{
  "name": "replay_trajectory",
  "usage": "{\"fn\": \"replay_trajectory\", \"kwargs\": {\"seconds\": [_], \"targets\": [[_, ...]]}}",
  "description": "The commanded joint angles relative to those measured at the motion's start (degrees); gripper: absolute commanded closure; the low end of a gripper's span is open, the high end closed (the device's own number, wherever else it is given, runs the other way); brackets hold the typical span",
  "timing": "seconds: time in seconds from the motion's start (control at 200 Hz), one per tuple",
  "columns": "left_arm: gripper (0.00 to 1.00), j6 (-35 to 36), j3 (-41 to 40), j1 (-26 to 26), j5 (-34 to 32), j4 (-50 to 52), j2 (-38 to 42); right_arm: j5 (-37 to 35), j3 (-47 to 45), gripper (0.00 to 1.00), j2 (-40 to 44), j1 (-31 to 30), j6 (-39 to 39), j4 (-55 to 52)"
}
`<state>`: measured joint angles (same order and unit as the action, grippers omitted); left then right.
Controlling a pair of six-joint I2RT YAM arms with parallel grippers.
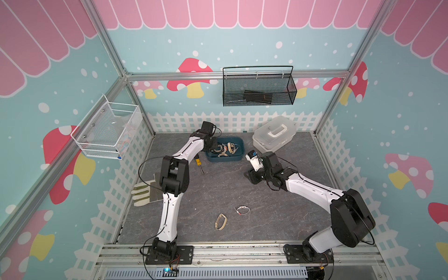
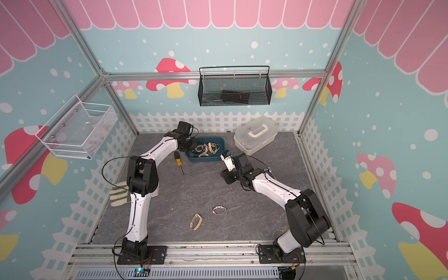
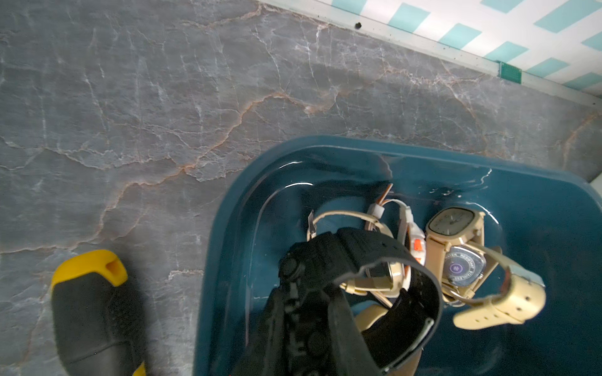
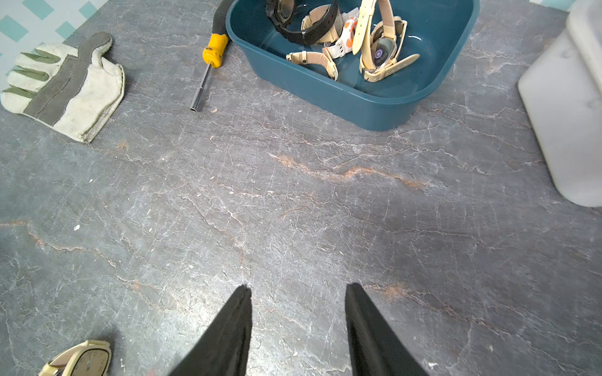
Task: Put the watch into the storage box
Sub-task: Place the watch in the storage box, then pick up the watch at the center of the board.
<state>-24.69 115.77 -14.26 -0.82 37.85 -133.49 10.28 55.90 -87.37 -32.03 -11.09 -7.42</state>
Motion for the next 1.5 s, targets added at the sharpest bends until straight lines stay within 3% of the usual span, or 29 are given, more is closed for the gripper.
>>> {"fn": "replay_trajectory", "kwargs": {"seconds": [0.0,0.3,0.57,0.69,0.865,1.071,1.241,1.496], "targets": [[0.84,0.59,2.01,0.29,1.07,-0.07,-0.06,-1.20,1.40,0.51,0.70,-0.87,1.04,-1.85],[0.62,0.89,3.05,0.48,1.20,0.43,2.23,-2.68,1.76,0.51,1.91,-2.02,3.24,-4.57],[0.58,0.07,1.47,0.39,2.92,1.20,10.44,-5.29,-1.04,0.50,9.03,-6.65,6.65,-11.46],[0.58,0.04,-7.75,-0.56,4.99,-4.38,19.38,-5.61,-3.02,0.50,10.95,-10.77,7.02,-14.01],[0.58,-0.96,-29.42,-3.15,7.12,-18.23,35.23,-7.71,-6.81,0.50,10.85,-14.49,6.84,-15.72],[0.58,-0.86,-44.84,-5.12,6.02,-20.76,45.69,-7.71,-10.78,0.50,8.43,-14.90,5.12,-13.41],[0.57,-0.06,-50.05,-5.60,5.27,-20.53,49.26,-6.85,-11.99,0.50,4.83,-15.54,4.04,-11.69],[0.57,0.68,-48.93,-5.38,7.19,-19.65,48.94,-4.77,-13.51,0.50,3.18,-17.69,5.10,-8.51]]}}
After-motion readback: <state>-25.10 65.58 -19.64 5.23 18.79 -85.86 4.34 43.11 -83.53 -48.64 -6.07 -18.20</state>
